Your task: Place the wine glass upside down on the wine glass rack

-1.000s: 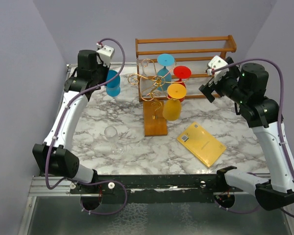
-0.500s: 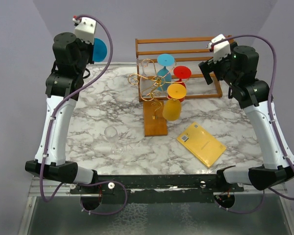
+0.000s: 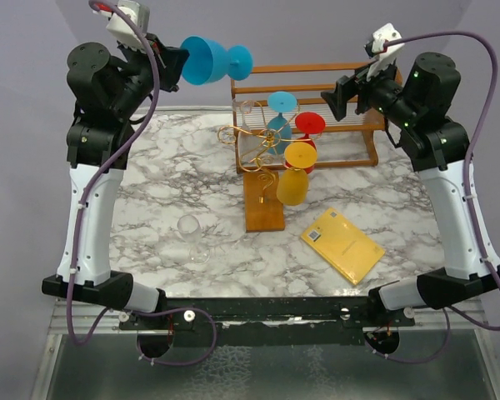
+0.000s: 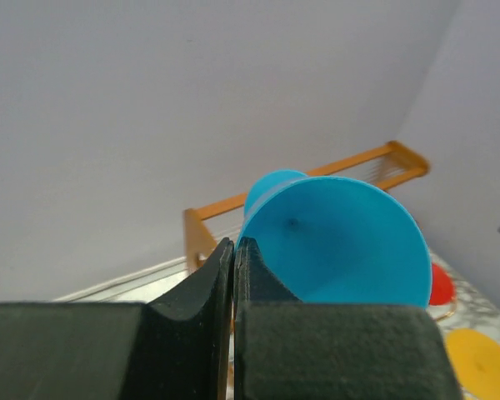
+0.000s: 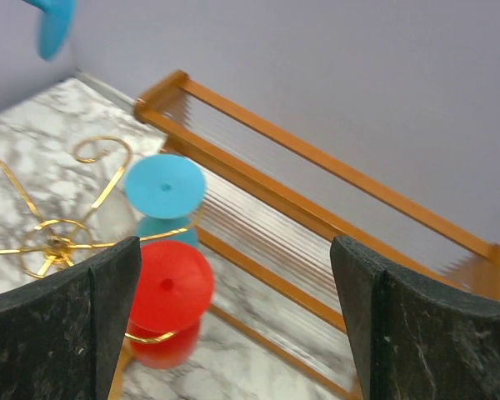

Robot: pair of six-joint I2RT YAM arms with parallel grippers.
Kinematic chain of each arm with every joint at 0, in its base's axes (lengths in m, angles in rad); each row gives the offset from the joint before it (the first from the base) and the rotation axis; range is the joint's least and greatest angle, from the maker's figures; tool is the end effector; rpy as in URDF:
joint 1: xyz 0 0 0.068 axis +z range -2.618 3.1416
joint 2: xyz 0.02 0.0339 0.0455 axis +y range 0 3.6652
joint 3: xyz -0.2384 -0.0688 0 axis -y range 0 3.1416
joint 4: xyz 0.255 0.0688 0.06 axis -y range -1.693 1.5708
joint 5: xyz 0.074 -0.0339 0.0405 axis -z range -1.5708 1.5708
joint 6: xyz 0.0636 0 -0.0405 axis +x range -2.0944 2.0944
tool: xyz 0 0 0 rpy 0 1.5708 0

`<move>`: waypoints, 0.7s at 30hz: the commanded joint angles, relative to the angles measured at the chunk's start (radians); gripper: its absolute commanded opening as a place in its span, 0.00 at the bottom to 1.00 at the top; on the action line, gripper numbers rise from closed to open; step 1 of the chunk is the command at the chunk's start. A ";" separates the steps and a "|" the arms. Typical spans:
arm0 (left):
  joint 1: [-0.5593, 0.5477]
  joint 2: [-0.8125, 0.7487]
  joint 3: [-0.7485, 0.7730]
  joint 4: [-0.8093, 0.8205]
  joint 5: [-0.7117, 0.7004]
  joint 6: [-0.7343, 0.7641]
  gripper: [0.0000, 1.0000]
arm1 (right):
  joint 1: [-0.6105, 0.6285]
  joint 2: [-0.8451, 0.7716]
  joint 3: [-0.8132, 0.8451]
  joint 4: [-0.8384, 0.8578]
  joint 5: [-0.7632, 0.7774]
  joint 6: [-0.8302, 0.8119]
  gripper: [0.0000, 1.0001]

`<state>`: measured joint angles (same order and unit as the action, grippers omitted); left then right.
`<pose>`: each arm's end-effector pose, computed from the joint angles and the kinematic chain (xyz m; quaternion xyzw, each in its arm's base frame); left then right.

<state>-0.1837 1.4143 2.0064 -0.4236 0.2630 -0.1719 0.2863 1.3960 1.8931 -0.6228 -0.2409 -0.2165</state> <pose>0.2865 -0.0700 0.5638 0.1040 0.6389 -0.2172 0.7306 0.2919 0.1018 0.5056 -0.2622 0.7015 0.1130 0.6530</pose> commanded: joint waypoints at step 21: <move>-0.095 0.033 -0.102 0.245 0.390 -0.344 0.00 | 0.051 0.095 -0.045 0.199 -0.355 0.484 0.58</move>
<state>-0.2630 1.4509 1.9156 -0.2405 0.5957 -0.4969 0.3328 1.4761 1.8584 -0.4698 -0.5644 0.1856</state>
